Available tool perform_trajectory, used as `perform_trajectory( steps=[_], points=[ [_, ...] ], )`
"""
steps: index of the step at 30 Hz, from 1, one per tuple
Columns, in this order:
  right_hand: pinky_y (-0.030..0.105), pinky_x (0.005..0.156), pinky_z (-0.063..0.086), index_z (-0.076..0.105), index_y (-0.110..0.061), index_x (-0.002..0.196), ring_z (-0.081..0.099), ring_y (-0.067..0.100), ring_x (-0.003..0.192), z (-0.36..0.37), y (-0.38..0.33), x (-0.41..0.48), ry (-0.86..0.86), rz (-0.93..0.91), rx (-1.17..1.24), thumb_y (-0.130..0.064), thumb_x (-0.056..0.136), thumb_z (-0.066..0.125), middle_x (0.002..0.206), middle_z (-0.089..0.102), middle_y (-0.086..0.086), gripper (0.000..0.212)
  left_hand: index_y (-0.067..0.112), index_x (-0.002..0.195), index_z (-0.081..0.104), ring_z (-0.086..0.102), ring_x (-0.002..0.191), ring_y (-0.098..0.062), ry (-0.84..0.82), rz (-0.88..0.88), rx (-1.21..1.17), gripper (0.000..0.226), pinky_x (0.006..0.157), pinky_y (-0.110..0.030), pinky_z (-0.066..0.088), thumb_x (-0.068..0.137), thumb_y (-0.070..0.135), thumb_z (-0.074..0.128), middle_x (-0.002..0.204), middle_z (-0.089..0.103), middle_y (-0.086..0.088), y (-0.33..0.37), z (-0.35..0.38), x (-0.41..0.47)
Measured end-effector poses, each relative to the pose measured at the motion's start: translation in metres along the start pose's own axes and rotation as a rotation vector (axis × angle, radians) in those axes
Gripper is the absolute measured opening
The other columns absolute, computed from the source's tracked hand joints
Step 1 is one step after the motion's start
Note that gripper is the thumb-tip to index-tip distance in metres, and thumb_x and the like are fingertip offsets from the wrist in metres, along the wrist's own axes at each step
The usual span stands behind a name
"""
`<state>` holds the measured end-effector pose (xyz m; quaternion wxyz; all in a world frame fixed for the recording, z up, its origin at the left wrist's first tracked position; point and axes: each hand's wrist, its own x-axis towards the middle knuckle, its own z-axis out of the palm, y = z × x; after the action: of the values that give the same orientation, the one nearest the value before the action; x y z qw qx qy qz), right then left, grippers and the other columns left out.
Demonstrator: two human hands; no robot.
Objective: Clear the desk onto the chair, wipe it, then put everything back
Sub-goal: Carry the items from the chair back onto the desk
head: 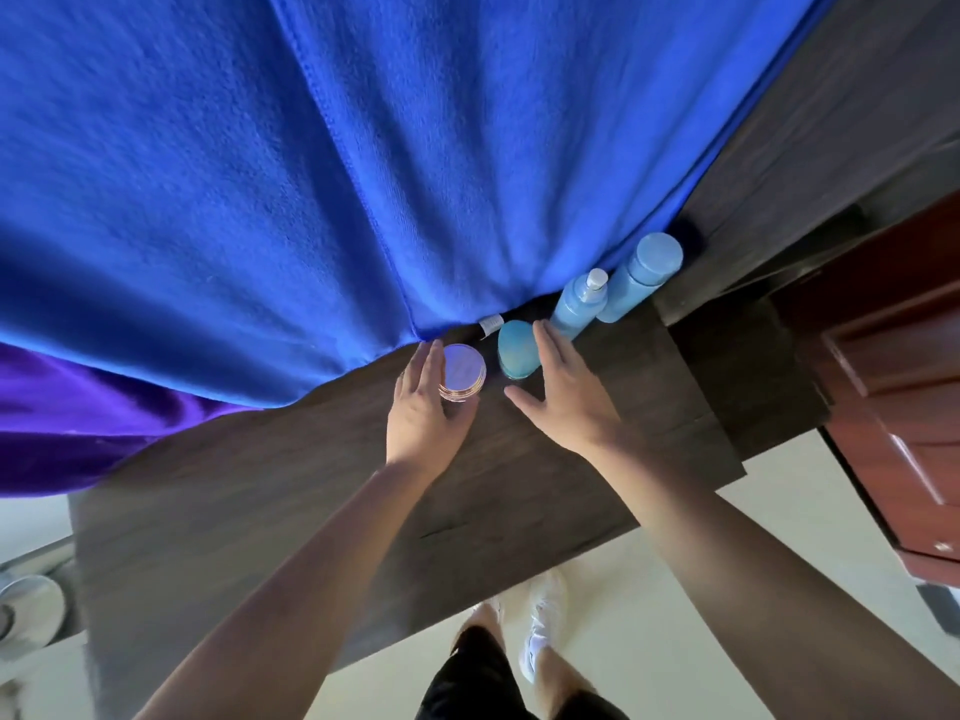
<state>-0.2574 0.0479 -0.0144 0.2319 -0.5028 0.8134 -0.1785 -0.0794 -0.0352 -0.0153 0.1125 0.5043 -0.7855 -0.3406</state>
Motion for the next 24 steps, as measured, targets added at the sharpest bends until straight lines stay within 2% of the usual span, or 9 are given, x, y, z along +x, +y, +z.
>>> perform_trajectory(
  steps=[4, 6, 11, 16, 20, 24],
  points=[
    [0.042, 0.107, 0.047, 0.037, -0.009, 0.152, 0.034, 0.021, 0.146, -0.022, 0.009, -0.054, 0.116, -0.04, -0.066, -0.048, 0.094, 0.061, 0.161, 0.031, 0.008, 0.074, 0.006, 0.149, 0.041, 0.035, 0.142, -0.037, 0.129, 0.209, 0.114, 0.074, 0.111, -0.052, 0.037, 0.088, 0.032, 0.073, 0.157, 0.034, -0.018, 0.013, -0.02, -0.036],
    [0.045, 0.107, 0.047, 0.045, -0.007, 0.147, 0.039, 0.028, 0.143, -0.039, 0.022, -0.081, 0.247, -0.057, -0.136, -0.046, 0.096, 0.061, 0.16, 0.032, 0.014, 0.067, 0.008, 0.151, 0.039, 0.028, 0.146, -0.04, 0.14, 0.306, 0.211, 0.075, 0.112, -0.056, 0.031, 0.09, 0.042, 0.066, 0.159, 0.028, -0.021, 0.025, -0.025, -0.048],
    [0.051, 0.121, 0.022, 0.03, -0.014, 0.156, 0.013, 0.032, 0.153, -0.102, 0.074, -0.144, 0.532, 0.107, -0.235, -0.057, 0.099, 0.044, 0.167, 0.008, 0.015, 0.073, 0.014, 0.155, 0.032, 0.013, 0.151, -0.04, 0.104, 0.49, 0.348, 0.077, 0.116, -0.063, 0.015, 0.094, 0.061, 0.04, 0.163, 0.014, -0.02, 0.098, -0.017, -0.054],
    [0.048, 0.124, 0.008, 0.023, -0.018, 0.158, 0.004, 0.028, 0.155, -0.163, 0.125, -0.245, 0.746, 0.252, -0.282, -0.061, 0.099, 0.037, 0.167, 0.004, 0.013, 0.074, 0.015, 0.155, 0.031, 0.013, 0.151, -0.039, 0.062, 0.75, 0.399, 0.075, 0.116, -0.065, 0.013, 0.097, 0.062, 0.032, 0.164, 0.015, -0.019, 0.21, 0.016, -0.091],
    [0.048, 0.124, 0.007, 0.02, -0.02, 0.159, 0.002, 0.027, 0.155, -0.194, 0.172, -0.368, 0.912, 0.395, -0.303, -0.061, 0.1, 0.039, 0.168, 0.002, 0.01, 0.074, 0.017, 0.157, 0.027, 0.007, 0.153, -0.034, 0.014, 0.904, 0.335, 0.074, 0.119, -0.06, 0.007, 0.099, 0.063, 0.025, 0.165, 0.011, -0.015, 0.298, 0.062, -0.17],
    [0.056, 0.121, 0.018, 0.021, -0.016, 0.159, 0.009, 0.031, 0.154, -0.202, 0.231, -0.517, 0.992, 0.563, -0.316, -0.059, 0.099, 0.043, 0.167, 0.008, 0.013, 0.077, 0.012, 0.154, 0.033, 0.02, 0.149, -0.039, -0.139, 1.037, 0.259, 0.074, 0.115, -0.062, 0.022, 0.098, 0.059, 0.031, 0.162, 0.017, -0.022, 0.374, 0.136, -0.276]
  ],
)
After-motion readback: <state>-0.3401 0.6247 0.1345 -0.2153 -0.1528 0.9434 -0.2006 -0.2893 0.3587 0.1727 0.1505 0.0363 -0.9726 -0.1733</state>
